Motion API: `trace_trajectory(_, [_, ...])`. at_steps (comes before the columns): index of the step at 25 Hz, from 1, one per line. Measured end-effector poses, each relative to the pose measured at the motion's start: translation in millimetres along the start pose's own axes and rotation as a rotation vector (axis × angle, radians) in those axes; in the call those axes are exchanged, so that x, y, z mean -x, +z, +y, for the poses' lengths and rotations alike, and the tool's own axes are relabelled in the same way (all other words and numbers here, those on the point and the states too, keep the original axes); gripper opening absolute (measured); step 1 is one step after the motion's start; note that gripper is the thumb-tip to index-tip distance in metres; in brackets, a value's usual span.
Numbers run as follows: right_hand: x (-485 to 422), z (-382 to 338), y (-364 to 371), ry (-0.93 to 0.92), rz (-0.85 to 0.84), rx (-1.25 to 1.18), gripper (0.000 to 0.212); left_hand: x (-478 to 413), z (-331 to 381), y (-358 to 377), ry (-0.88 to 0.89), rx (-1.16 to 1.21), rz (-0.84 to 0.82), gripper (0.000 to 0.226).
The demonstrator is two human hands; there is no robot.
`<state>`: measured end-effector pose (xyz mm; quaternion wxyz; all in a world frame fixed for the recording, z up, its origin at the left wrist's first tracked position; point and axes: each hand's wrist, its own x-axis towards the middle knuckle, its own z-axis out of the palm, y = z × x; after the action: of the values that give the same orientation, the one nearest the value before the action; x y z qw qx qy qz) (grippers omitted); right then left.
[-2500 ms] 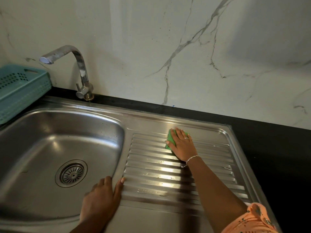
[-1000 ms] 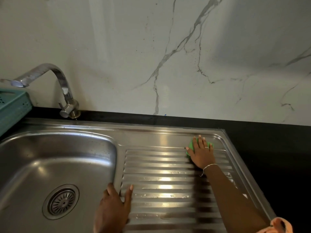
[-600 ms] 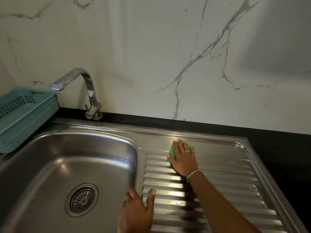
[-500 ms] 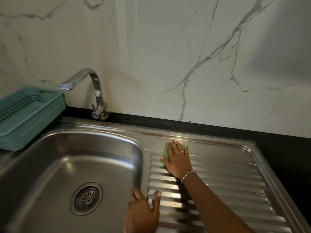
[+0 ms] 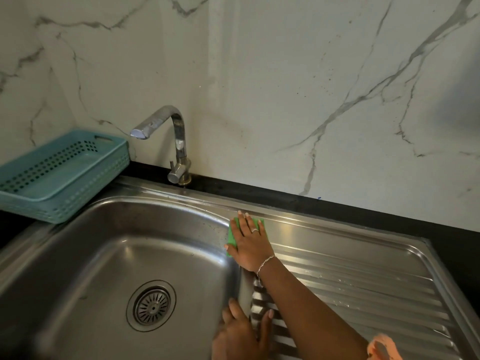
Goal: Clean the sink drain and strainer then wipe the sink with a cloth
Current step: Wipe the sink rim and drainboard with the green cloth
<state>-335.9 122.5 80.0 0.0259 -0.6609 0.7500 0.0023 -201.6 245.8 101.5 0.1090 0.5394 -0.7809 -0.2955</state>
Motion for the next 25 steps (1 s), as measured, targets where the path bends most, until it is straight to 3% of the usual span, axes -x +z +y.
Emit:
trace_trajectory(5, [-29,-1,-1,-0.115,0.001,0.049,0.071,-3,-1,0,-0.014,-0.084,0.041,0.103])
trace_trajectory(7, [-33,6,0,-0.162,-0.009,0.052,0.071,-4,-3,-2,0.003,-0.09,-0.05,0.095])
trace_trajectory(10, [-33,13,1,-0.184,-0.01,0.048,0.071,-4,0,-1,-0.059,-0.142,-0.031,0.078])
trace_trajectory(13, [-28,20,2,-0.17,-0.006,0.017,0.069,-6,-1,-3,-0.157,-0.063,-0.048,0.087])
trace_trajectory(15, [-22,27,2,-0.153,-0.01,-0.011,0.068,-6,-2,1,-0.112,-0.082,0.047,0.082])
trace_trajectory(25, [25,93,3,-0.006,0.016,-0.075,0.06,-1,0,-1,-0.112,-0.048,0.01,0.071])
